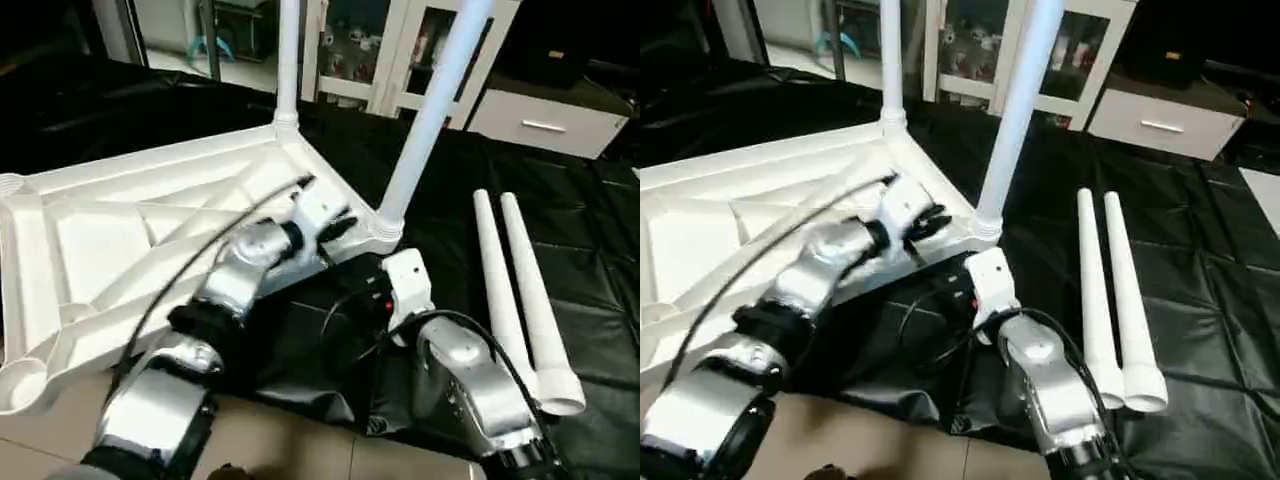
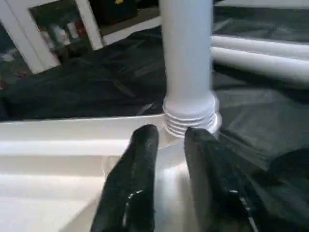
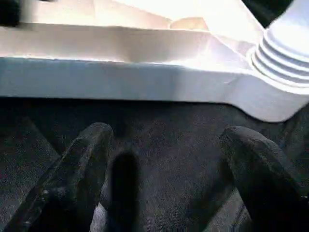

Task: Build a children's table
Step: Rotate leg to tighten

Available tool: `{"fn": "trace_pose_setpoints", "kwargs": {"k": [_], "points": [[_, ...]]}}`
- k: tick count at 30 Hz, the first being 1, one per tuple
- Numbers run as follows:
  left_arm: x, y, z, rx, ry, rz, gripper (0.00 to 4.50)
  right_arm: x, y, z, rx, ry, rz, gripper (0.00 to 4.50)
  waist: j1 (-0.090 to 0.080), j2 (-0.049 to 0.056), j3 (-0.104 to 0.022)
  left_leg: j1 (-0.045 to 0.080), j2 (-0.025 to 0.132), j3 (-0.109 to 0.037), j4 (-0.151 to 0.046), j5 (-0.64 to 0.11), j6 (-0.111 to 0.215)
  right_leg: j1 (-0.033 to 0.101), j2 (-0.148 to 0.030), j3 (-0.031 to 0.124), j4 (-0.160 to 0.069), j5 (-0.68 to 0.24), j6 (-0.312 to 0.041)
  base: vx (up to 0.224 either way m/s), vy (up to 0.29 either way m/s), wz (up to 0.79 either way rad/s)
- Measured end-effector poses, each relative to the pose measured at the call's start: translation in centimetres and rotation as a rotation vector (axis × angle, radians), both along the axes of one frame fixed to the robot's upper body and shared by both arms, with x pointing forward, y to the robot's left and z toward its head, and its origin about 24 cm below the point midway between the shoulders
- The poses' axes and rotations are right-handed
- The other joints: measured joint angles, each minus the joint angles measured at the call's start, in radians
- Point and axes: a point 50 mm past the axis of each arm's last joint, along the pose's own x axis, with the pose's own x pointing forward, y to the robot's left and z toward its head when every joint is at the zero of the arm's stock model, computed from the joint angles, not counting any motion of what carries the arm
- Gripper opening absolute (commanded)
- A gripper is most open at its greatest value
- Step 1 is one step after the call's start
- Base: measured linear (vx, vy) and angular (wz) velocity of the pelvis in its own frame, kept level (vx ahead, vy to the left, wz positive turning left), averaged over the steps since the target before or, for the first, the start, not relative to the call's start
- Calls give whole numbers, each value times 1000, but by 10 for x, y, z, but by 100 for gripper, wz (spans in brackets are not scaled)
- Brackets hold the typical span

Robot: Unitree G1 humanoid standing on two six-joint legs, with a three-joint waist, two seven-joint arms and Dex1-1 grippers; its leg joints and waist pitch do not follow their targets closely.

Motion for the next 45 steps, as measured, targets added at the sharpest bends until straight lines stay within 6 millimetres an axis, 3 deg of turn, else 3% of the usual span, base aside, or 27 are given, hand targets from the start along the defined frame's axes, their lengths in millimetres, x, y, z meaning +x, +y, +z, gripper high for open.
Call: {"fn": "trace_pose_setpoints", "kwargs": {"k": [6, 7, 9, 12, 16, 21, 28, 34, 38, 41, 45], "points": [[-17, 67, 12, 105, 90, 28, 165, 0, 0, 7, 2, -27, 17, 388, -24, -2, 1, 1, 1, 0, 0, 1, -3, -2, 1, 0, 4, 0, 0, 0, 0, 0], [-17, 99, 22, 198, 91, 125, 189, 0, -1, 7, 2, -25, 20, 388, -32, -3, 2, 1, 1, -1, 0, 2, -4, -1, 2, 0, 4, 0, -1, 0, 0, 0], [-17, 141, 39, 302, 74, 284, 197, -1, -4, 6, -7, -19, 16, 388, -40, -3, 2, 1, 1, -2, 0, 3, -5, -1, 3, 0, 3, 0, -1, 0, 0, 0], [-20, 166, 49, 401, 65, 410, 216, 0, -4, 7, -4, -21, 15, 388, -33, -4, 2, 1, 0, -2, 0, 2, -4, 1, 1, 0, 2, 0, -1, 0, 0, 0], [-34, 189, 48, 572, 143, 510, 242, -1, -2, 7, -5, -19, 37, 388, -35, -10, 2, 1, 1, -2, 0, 2, -4, 0, 2, 0, 2, 0, -1, 0, 0, 0], [-42, 191, 39, 660, 220, 533, 286, -1, -2, 7, -8, -18, 46, 388, -29, -12, 1, 2, 1, -1, 0, 3, -6, 1, 2, 0, 4, 1, -1, 0, 0, 0], [-42, 198, 30, 767, 218, 613, 352, -1, -3, 6, -10, -18, 46, 388, -34, -12, 1, 3, 1, -3, 2, 4, -7, 1, 2, 0, 8, 1, -2, 0, 0, 0], [-40, 209, 41, 708, 193, 699, 397, -1, -4, 5, -12, -14, 44, 388, -37, -12, 1, 3, 1, -4, 6, 4, -7, 1, 3, 0, 12, 1, -2, 0, 0, 0], [-44, 205, 41, 623, 249, 642, 417, -2, -4, 5, -12, -12, 46, 388, -39, -12, 1, 4, 1, -4, 7, 4, -7, 1, 2, 1, 12, 2, -3, 0, 0, 0], [-47, 207, 36, 631, 259, 662, 447, -2, -4, 5, -13, -12, 45, 388, -38, -13, 1, 3, 1, -4, 7, 4, -7, 0, 2, 0, 13, 2, -3, 0, 0, 0], [-46, 223, 40, 721, 208, 758, 450, -2, -4, 5, -14, -13, 46, 388, -41, -14, 0, 3, 1, -4, 7, 4, -7, 1, 3, 0, 13, 2, -3, 0, 0, 0]]}}
